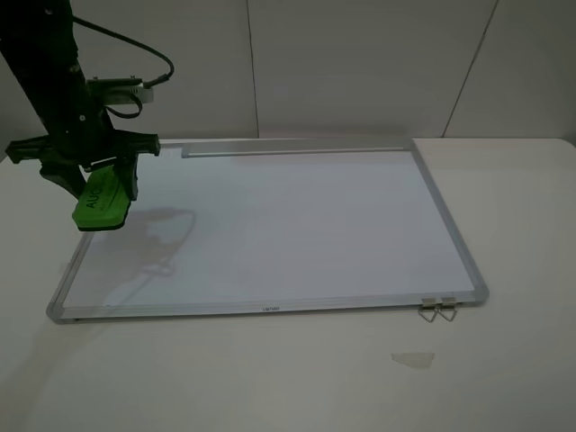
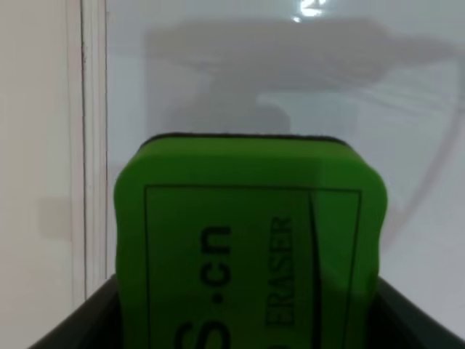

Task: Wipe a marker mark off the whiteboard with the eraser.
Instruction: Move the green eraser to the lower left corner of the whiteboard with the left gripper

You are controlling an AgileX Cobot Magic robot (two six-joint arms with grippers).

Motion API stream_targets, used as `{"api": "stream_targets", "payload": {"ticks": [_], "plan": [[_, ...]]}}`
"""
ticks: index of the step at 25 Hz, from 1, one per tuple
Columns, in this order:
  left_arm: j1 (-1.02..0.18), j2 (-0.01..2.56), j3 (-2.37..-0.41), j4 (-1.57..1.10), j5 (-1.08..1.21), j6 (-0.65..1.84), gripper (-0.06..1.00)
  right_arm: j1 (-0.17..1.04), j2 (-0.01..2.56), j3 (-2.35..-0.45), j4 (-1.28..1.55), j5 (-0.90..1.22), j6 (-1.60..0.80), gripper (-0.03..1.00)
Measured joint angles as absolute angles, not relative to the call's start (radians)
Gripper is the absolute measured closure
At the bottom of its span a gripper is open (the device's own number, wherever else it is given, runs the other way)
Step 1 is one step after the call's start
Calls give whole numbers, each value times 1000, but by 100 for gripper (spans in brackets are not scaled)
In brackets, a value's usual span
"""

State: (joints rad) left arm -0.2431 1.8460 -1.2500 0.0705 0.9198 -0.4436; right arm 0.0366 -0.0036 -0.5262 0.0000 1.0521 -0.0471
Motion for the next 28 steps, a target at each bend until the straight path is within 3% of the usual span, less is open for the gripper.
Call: {"api": "stream_targets", "payload": {"ticks": [11,28], "plan": [[-243,1811,-896,100,665,-478,35,37,-4,-526,0,1052,-47,15],[-186,1834,-882,160,503,-446,35,37,-4,-526,0,1052,-47,15]]}}
